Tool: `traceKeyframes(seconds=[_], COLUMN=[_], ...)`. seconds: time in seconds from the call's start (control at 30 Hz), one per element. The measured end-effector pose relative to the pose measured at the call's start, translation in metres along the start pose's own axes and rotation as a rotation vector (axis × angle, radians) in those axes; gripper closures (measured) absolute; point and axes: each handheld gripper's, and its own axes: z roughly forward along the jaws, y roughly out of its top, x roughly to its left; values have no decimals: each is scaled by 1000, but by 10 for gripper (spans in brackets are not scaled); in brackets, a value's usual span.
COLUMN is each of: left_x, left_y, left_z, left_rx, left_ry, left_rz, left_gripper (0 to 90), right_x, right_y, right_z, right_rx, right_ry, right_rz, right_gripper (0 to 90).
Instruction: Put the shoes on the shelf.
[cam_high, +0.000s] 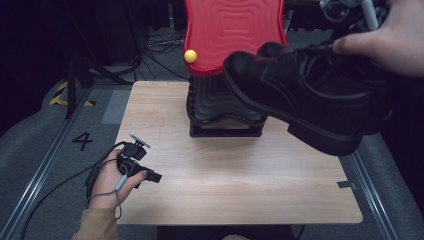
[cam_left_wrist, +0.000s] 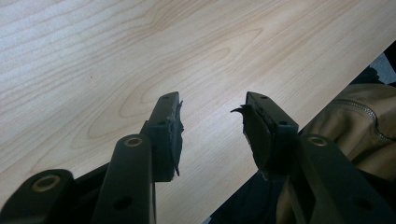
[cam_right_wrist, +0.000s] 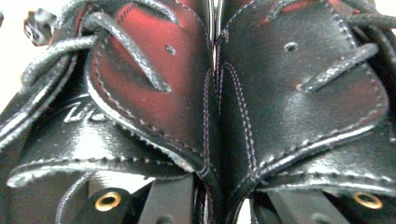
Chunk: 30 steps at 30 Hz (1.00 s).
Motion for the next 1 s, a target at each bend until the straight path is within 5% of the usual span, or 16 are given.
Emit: traceKeyframes(seconds=[0.37, 0.7, 1.0], left_x=[10, 12, 14], left_y=[-7, -14, -6], left_z=[-4, -13, -15], left_rx=[-16, -62, -79], left_ry=[-14, -28, -60], left_rz=[-21, -28, 1], left_gripper=[571, 572, 571], right_x=[1, -1, -3], right_y=[48, 89, 121], right_z=[-26, -19, -9], right_rx=[-65, -132, -181], right_ry=[-46, -83, -114], right_rz=[62, 80, 95], right_gripper=[813, 814, 815])
